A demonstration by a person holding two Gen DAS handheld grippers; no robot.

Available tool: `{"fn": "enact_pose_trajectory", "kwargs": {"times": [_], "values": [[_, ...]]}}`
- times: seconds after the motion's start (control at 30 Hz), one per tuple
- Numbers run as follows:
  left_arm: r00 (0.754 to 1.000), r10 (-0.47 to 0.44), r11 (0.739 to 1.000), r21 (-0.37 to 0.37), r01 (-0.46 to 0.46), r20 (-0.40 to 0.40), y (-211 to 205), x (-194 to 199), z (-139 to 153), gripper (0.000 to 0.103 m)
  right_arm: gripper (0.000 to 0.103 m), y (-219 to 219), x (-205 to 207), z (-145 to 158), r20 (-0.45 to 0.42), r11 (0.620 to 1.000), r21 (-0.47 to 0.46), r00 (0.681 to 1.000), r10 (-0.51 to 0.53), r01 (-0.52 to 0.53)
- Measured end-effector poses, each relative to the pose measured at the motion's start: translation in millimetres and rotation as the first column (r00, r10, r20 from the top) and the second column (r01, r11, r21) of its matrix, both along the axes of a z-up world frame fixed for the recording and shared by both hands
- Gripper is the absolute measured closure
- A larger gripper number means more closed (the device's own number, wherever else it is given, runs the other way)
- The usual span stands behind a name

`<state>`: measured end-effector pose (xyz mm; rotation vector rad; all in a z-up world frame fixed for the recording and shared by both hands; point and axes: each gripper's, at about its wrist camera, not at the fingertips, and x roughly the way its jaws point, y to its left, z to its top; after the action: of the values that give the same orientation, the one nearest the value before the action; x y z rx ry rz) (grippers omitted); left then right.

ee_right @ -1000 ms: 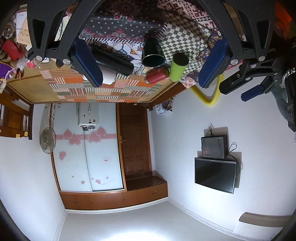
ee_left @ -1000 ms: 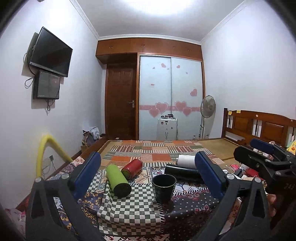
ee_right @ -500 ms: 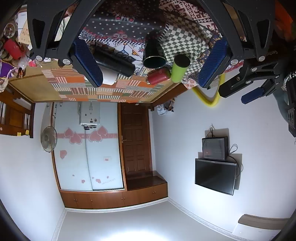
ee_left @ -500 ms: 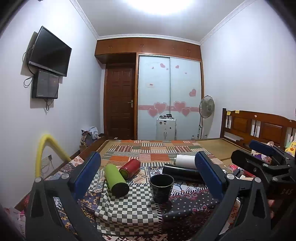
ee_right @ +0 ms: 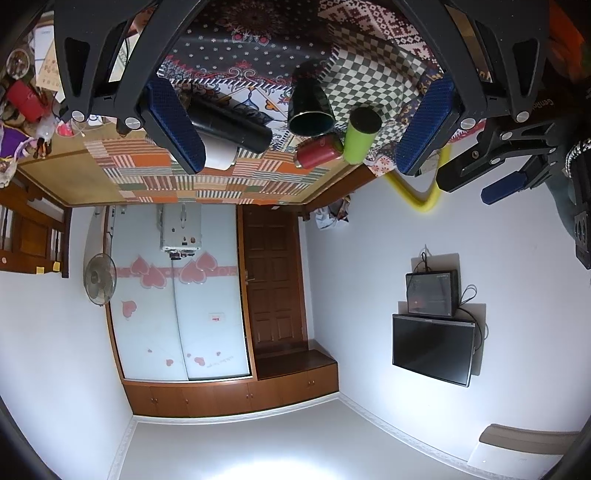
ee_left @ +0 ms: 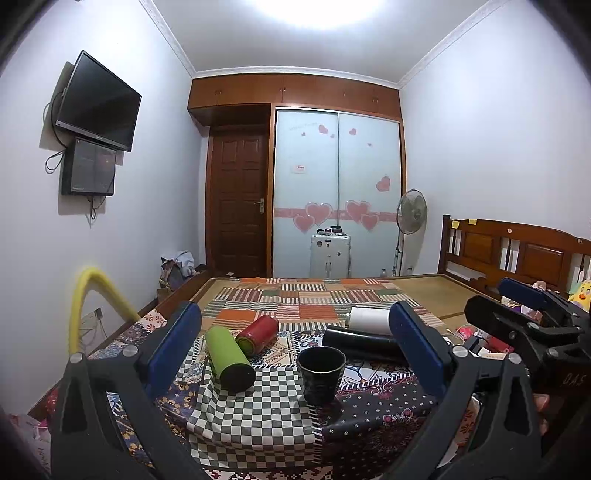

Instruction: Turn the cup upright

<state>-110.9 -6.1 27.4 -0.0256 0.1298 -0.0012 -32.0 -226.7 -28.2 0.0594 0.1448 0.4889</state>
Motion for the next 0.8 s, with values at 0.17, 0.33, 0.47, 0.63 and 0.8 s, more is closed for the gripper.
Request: {"fn": "enact_pose_trajectory", "kwargs": {"times": [0.17, 0.33, 0.47, 0.63, 0.8], "values": [[1.0, 0.001, 1.0, -0.001, -0.001, -0.005, -0.9, 3.4, -1.4, 0.0, 0.0, -1.2, 0.8, 0.0, -0.001, 1.0, 0.004, 1.0, -0.003, 0.003], [1.0, 0.0, 1.0, -0.002, 0.0, -0.009, -0.5, 4.7, -3.0, 0.0, 0.0, -2.1, 1.6, 0.2, -0.003, 1.0, 0.005, 1.0, -0.004, 0.004], [1.0, -0.004, 1.0, -0.003, 0.004, -0.011, -0.5, 4.9, -3.8, 0.0, 0.0, -2.4, 1.7, 0.2, -0.002, 1.0, 0.006, 1.0, -0.004, 0.005], [1.0, -0.018, 1.0, -0.001, 0.018, -0.013, -1.6, 5.6, -3.3, 0.0, 0.0, -2.7, 1.6, 0.4, -0.001, 1.0, 0.005, 1.0, -0.005, 0.005], [1.0, -0.024, 1.0, -0.003, 0.024, -0.016, -2.1, 6.5, -3.2, 0.0, 0.0, -3.5, 2.0, 0.3, -0.002, 1.0, 0.008, 1.0, -0.006, 0.006]]}}
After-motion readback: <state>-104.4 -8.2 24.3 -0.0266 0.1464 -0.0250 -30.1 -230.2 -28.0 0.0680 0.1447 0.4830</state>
